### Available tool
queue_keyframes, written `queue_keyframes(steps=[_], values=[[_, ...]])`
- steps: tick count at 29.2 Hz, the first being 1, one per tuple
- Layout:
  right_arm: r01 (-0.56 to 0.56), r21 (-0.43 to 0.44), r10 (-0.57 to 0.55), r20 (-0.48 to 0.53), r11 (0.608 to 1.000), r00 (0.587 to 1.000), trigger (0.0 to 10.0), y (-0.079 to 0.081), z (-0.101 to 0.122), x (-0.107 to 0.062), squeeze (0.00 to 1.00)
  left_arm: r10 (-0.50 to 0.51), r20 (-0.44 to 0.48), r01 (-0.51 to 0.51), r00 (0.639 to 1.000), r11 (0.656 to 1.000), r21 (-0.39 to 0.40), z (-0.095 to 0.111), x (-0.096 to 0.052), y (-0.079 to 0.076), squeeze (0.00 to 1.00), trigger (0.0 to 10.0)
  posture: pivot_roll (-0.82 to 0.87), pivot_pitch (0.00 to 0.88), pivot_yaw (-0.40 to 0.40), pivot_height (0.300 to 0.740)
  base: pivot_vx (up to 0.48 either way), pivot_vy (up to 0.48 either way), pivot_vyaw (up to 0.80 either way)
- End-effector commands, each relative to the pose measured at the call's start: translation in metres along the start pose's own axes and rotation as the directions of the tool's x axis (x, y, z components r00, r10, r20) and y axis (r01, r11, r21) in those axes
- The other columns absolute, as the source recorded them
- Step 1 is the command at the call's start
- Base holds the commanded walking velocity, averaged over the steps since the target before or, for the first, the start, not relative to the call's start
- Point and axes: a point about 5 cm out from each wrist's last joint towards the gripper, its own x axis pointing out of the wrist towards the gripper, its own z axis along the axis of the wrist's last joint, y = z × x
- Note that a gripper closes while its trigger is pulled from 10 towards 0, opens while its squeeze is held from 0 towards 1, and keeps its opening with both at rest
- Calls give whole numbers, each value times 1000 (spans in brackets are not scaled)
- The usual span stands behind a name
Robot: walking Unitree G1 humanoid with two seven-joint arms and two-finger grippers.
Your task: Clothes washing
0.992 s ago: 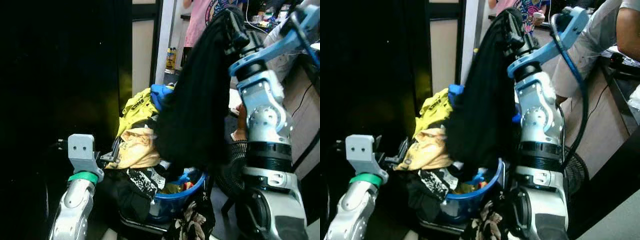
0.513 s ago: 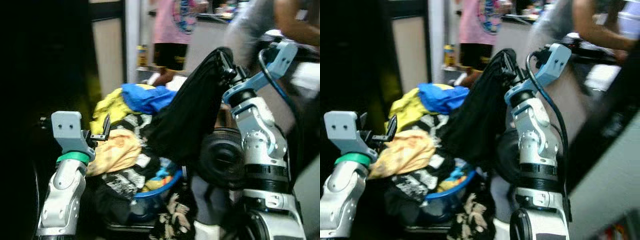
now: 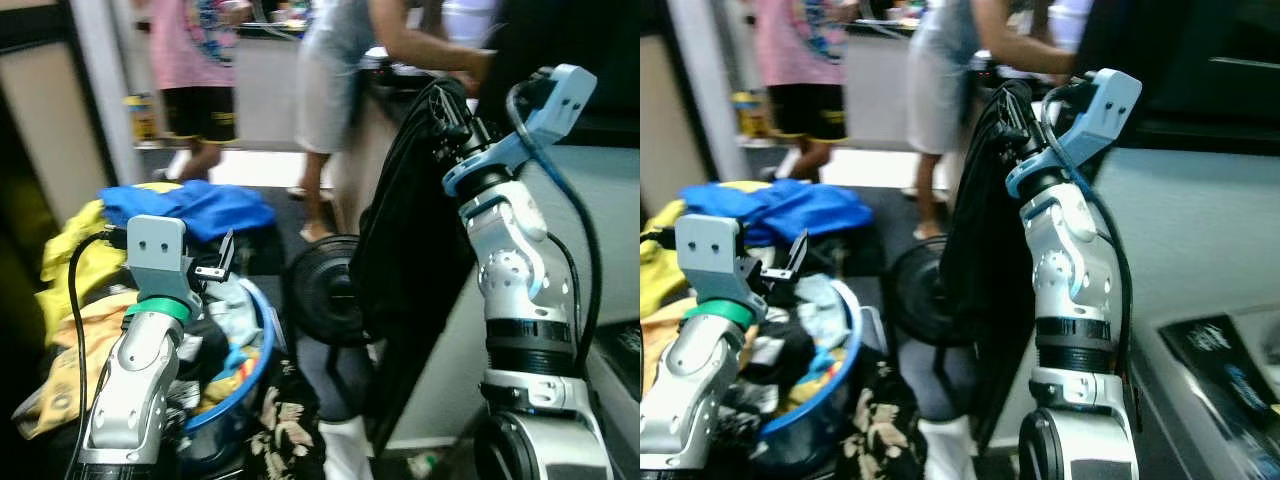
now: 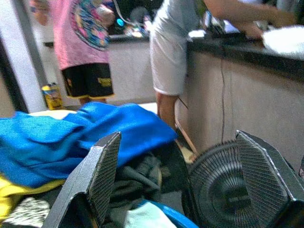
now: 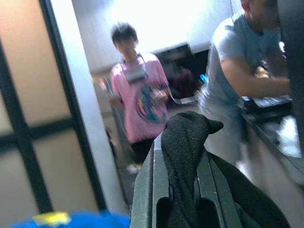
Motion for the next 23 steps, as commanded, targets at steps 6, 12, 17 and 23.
queue_keyframes(steps=[6,12,17,23], values=[[40,-50,-47,-134,998,990,10000,-12,-36,-16,0,-37,-51,41,998,997,67,-10,2,-11,0,10000,131,0,21,740,0,0,-800],[110,-10,-110,-133,994,985,10000,-18,-42,-24,0,-57,-69,62,996,996,72,-5,11,-10,0,10000,139,0,103,740,0,0,-800],[129,-3,-129,-115,992,985,10000,-12,-44,-28,0,-137,-106,143,985,988,53,-1,16,-13,0,10000,146,0,158,740,0,0,-800],[142,0,-142,-98,990,985,10000,-8,-45,-31,0,-224,-99,233,969,969,86,2,16,-21,0,10000,141,0,168,740,0,0,-800]])
